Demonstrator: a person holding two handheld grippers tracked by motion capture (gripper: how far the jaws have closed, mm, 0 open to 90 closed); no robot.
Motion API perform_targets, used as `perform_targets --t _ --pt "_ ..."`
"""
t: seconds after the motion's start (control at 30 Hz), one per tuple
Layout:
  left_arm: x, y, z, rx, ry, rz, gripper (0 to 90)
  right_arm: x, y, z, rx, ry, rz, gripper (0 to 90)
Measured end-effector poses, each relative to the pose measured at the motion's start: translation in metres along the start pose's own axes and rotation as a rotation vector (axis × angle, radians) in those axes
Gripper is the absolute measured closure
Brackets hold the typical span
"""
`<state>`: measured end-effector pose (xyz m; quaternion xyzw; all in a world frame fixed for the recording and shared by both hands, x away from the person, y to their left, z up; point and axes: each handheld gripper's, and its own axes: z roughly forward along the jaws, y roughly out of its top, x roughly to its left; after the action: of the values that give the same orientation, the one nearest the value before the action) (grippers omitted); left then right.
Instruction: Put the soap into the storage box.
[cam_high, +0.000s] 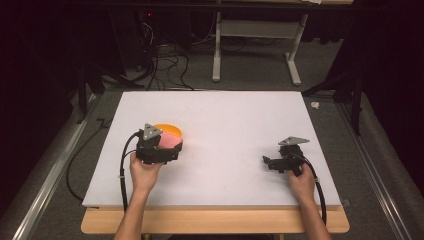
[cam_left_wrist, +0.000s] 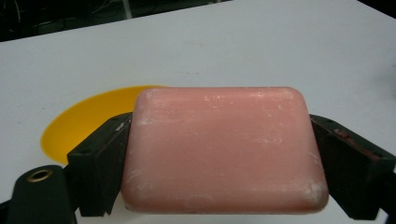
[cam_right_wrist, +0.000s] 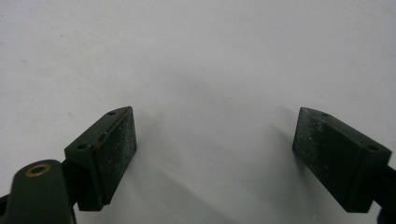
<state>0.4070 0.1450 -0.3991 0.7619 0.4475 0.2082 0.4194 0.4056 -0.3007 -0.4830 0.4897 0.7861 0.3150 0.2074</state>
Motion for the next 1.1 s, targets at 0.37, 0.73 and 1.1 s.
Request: perform_targets --t 0.37,0.73,1.1 --pt "0.014 0.004 0.001 0.009 0.059 -0.021 13.9 0.0 0.0 0.0 0.001 0.0 0.002 14.3" --pt "0.022 0.01 0.006 0.018 0.089 -0.045 13.9 0.0 0.0 0.0 0.001 0.0 0.002 14.3" --pt "0.026 0.018 0.013 0.029 0.106 -0.05 13.9 0.0 0.0 0.0 0.0 -0.001 0.0 14.3"
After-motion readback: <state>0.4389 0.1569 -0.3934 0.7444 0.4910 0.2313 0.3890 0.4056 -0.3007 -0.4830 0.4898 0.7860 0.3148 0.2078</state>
